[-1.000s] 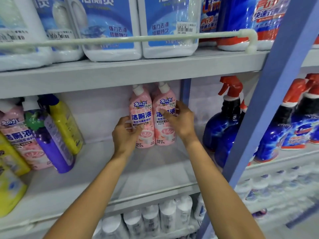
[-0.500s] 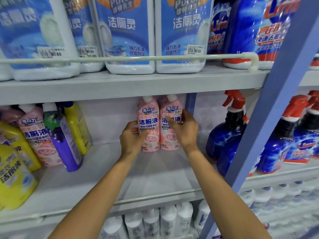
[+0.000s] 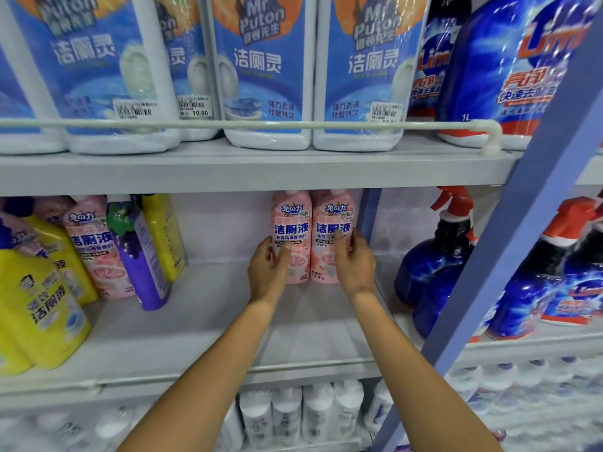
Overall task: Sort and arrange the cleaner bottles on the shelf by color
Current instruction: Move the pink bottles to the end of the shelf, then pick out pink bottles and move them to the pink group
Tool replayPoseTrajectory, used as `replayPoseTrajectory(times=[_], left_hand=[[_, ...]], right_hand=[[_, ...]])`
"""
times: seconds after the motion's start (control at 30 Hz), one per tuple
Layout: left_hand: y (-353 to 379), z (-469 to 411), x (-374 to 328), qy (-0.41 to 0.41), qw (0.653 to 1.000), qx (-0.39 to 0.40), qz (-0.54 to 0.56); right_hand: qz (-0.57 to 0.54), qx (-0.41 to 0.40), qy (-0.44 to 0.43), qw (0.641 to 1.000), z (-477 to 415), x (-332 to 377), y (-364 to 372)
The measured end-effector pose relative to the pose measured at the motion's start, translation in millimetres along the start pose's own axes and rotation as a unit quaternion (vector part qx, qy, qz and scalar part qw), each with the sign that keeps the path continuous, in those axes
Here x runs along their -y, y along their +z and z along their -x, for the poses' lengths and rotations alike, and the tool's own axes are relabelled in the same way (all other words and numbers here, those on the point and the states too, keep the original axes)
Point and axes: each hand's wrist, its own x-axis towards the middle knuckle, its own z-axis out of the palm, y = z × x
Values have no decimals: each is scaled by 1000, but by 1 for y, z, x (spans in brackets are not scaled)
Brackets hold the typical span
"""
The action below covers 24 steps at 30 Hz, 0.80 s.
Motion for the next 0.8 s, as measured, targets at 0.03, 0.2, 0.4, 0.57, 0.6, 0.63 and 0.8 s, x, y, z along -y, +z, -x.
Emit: replayPoseTrajectory(times=[0.03, 0.2, 0.4, 0.57, 0.6, 0.63, 0.8], left_hand=[[-4, 0, -2, -8, 1000, 5, 1], [-42, 10, 5, -32, 999, 6, -44], [-131, 49, 12, -35, 999, -32, -1], [-228, 89, 1, 1, 998, -70, -4], [-244, 96, -1, 7, 997, -83, -1], [-260, 104, -4, 11, 995, -97, 2], [-327, 132, -11, 3, 988, -149, 25]], right_hand=[[-13, 11, 16, 1000, 2, 0, -2], [-74, 31, 127, 989, 29, 0, -12], [-104, 61, 126, 985, 92, 21, -3], [-138, 119, 126, 975, 142, 53, 39], [-142, 124, 124, 974, 151, 59, 47], [-150, 133, 121, 972, 161, 68, 56], [-158, 181, 104, 965, 198, 100, 102]])
